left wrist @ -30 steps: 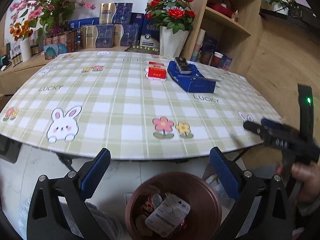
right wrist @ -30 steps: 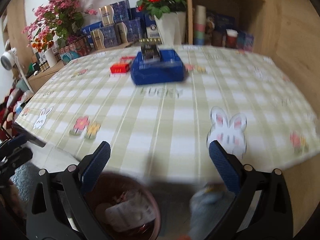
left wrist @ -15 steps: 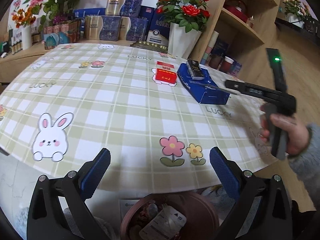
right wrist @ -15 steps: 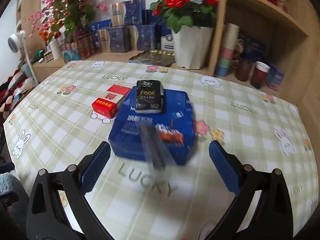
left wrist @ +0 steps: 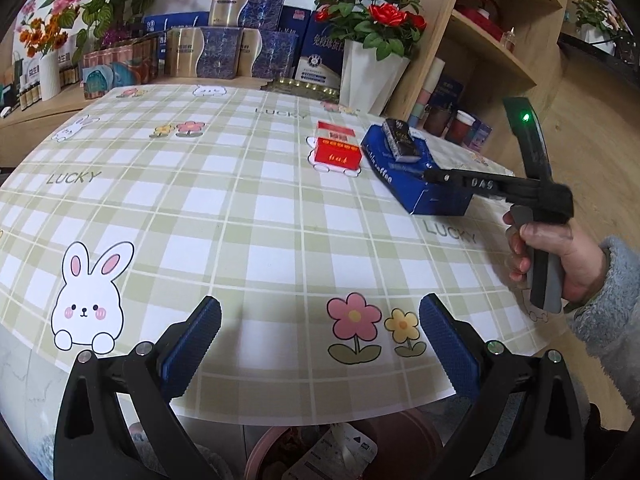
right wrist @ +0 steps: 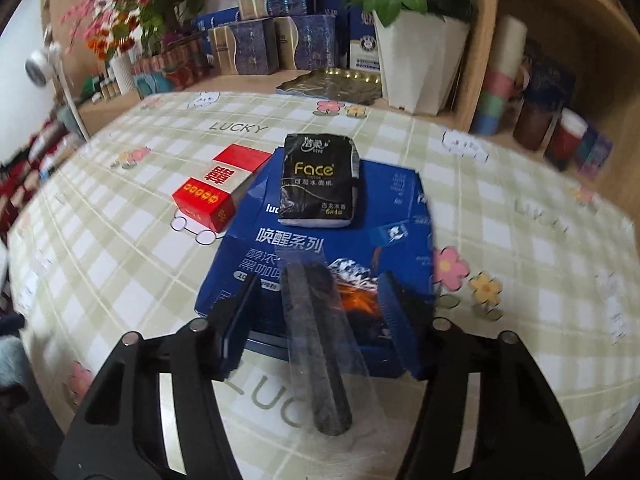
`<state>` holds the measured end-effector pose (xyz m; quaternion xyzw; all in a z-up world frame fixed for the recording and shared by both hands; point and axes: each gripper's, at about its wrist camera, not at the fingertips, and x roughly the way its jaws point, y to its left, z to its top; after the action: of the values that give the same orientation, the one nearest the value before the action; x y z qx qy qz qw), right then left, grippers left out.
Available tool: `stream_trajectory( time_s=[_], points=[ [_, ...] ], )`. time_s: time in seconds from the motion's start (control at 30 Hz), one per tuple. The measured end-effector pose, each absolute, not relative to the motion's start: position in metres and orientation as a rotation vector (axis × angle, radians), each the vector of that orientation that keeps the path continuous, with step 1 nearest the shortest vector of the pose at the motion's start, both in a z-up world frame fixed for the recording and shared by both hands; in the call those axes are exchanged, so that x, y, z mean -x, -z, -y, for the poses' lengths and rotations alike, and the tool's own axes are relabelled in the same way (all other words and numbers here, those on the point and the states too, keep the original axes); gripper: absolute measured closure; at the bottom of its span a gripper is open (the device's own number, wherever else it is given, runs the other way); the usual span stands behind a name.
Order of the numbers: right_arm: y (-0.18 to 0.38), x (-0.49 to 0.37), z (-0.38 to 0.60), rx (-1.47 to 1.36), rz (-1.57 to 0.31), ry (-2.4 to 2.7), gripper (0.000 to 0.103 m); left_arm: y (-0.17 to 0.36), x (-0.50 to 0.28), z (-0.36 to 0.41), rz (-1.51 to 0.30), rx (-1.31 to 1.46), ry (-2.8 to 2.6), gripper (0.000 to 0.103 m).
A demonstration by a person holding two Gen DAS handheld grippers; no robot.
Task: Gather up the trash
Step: 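Grasp the clear plastic strip on the blue box with the right tool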
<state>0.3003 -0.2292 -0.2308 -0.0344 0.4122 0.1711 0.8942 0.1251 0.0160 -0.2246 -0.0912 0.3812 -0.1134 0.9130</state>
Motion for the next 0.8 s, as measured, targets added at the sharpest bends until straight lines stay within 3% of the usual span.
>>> stream_trajectory(
  time_s=[0.13,0.23,0.33,0.8],
  points=[
    [0.232,-0.303,0.233,0.014,-0.885,-0.381,0.055,0.228,-0.125,-0.016,-0.795,0.189,0.232,0.006],
    [0.232,-0.304,0.236,-0.025,-0.909,-0.397,0.070,0.229,-0.126,-0.015,-0.795,0.184,0.234,0.006],
    [0.232,-0.304,0.238,-0.046,-0.926,-0.407,0.074,0.229,-0.127,-0.014,-0.800,0.181,0.233,0.006],
    [0.198,-0.264,0.262,-0.184,-0.715,-0.380,0.075,0.191,-0.183,-0.015,-0.763,0.089,0.226,0.006]
  ],
)
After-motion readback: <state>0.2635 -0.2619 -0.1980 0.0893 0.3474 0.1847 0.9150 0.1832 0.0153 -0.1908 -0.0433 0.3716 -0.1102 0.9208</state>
